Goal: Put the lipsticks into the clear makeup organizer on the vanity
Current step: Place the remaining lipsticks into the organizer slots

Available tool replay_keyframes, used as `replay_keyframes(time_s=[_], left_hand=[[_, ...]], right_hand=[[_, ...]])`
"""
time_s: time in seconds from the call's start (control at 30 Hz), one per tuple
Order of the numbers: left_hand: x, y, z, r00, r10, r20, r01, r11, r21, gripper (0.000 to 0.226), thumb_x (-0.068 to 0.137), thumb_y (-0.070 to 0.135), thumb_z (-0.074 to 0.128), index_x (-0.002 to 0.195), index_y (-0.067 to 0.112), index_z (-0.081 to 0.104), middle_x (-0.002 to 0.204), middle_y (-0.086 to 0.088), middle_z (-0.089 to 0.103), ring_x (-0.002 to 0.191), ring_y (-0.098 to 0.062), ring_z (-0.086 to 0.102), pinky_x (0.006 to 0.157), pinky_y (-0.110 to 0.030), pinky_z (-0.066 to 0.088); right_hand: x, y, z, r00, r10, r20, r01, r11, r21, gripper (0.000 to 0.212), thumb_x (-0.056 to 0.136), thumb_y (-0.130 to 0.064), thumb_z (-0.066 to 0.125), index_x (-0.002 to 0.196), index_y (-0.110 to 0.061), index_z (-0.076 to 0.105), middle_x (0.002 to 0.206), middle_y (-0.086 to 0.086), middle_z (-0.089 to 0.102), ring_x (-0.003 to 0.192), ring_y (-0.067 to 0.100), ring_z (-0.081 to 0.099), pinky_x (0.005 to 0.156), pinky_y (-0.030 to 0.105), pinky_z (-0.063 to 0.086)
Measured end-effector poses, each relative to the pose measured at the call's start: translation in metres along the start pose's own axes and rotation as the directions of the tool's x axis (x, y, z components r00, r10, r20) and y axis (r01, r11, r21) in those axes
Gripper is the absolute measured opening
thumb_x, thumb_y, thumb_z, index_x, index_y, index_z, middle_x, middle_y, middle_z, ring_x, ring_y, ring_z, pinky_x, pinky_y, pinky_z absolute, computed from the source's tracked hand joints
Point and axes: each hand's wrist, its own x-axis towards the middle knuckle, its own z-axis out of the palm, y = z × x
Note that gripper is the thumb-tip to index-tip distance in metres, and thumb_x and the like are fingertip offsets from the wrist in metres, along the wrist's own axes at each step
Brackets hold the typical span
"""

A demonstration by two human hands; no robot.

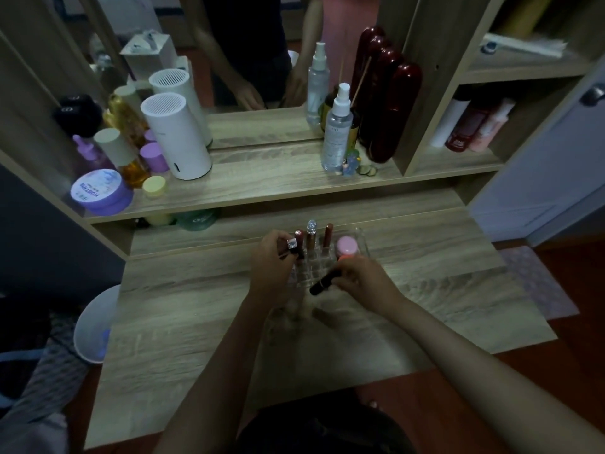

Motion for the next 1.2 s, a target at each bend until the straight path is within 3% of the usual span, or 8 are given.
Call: replay_keyframes(time_s=[0.1,0.17,0.23,0.43,0.73,0.97,1.1,1.2], left_hand=[[0.000,-0.003,0.002,1.000,-0.009,0.024,0.010,0.999,-0.032,0.020,0.073,-0.002,0.069,0.088,0.006,0.059,0.095,-0.016,0.069,0.090,-0.023,0.066,0.073,-0.027,0.056],[0.000,-0.004,0.003,0.999,-0.022,0.030,0.023,0.999,-0.028,0.021,0.073,-0.001,0.069,0.089,0.007,0.059,0.095,-0.017,0.069,0.090,-0.025,0.066,0.079,-0.039,0.057],[0.002,-0.003,0.004,1.000,-0.014,0.027,0.014,1.000,-0.005,0.022,0.073,0.000,0.070,0.091,0.007,0.060,0.096,-0.017,0.069,0.091,-0.026,0.066,0.080,-0.038,0.057],[0.003,-0.006,0.008,0.997,-0.023,0.070,0.023,1.000,-0.005,0.027,0.071,-0.005,0.068,0.093,0.008,0.062,0.096,-0.013,0.070,0.088,-0.020,0.066,0.078,-0.028,0.054],[-0.002,-0.011,0.016,0.997,0.010,0.071,-0.016,0.996,0.086,0.024,0.070,-0.001,0.066,0.088,0.014,0.062,0.088,-0.004,0.070,0.082,-0.021,0.064,0.086,-0.051,0.050],[-0.003,-0.014,0.019,0.994,-0.036,0.102,0.021,0.989,0.146,0.021,0.072,0.000,0.062,0.090,0.012,0.062,0.093,-0.007,0.069,0.087,-0.023,0.062,0.094,-0.040,0.042],[-0.002,-0.013,0.018,0.993,-0.024,0.116,-0.003,0.974,0.228,0.020,0.071,0.002,0.062,0.088,0.011,0.060,0.094,-0.008,0.062,0.086,-0.027,0.056,0.077,-0.025,0.022],[-0.001,-0.014,0.016,0.988,-0.025,0.155,-0.017,0.965,0.261,0.023,0.072,0.003,0.062,0.093,0.009,0.061,0.100,-0.011,0.060,0.093,-0.030,0.054,0.082,-0.030,0.030]], right_hand=[[0.015,-0.009,-0.014,0.992,-0.013,-0.125,0.012,1.000,-0.007,0.016,0.082,-0.010,0.067,0.098,-0.008,0.072,0.089,0.011,0.073,0.069,0.012,0.058,0.059,0.007,0.038],[0.024,-0.014,-0.017,0.985,-0.036,-0.167,0.029,0.999,-0.042,0.021,0.082,-0.012,0.067,0.102,-0.009,0.071,0.094,0.011,0.074,0.079,0.019,0.064,0.071,0.022,0.048],[0.033,-0.018,-0.016,0.984,-0.045,-0.172,0.028,0.995,-0.100,0.023,0.083,-0.014,0.066,0.106,-0.009,0.069,0.099,0.011,0.074,0.090,0.025,0.065,0.081,0.034,0.050],[0.047,-0.020,-0.006,0.994,-0.060,-0.091,0.035,0.967,-0.254,0.019,0.085,-0.016,0.061,0.102,-0.014,0.069,0.100,0.006,0.072,0.093,0.026,0.064,0.082,0.037,0.050],[0.059,-0.023,0.010,1.000,0.028,-0.004,-0.028,0.921,-0.388,0.021,0.088,-0.015,0.055,0.104,-0.019,0.068,0.110,0.003,0.070,0.103,0.023,0.065,0.088,0.039,0.046],[0.063,-0.020,0.016,0.997,0.042,0.063,-0.015,0.924,-0.382,0.024,0.089,-0.013,0.052,0.108,-0.016,0.066,0.118,0.001,0.067,0.107,0.021,0.063,0.092,0.040,0.046],[0.061,-0.020,0.015,0.999,0.022,0.034,-0.008,0.931,-0.365,0.022,0.086,-0.017,0.055,0.105,-0.017,0.067,0.113,0.001,0.069,0.107,0.022,0.063,0.091,0.041,0.044],[0.058,-0.019,0.008,1.000,0.003,0.007,-0.001,0.944,-0.331,0.018,0.084,-0.016,0.059,0.100,-0.016,0.067,0.105,0.003,0.071,0.100,0.024,0.064,0.088,0.039,0.044]])
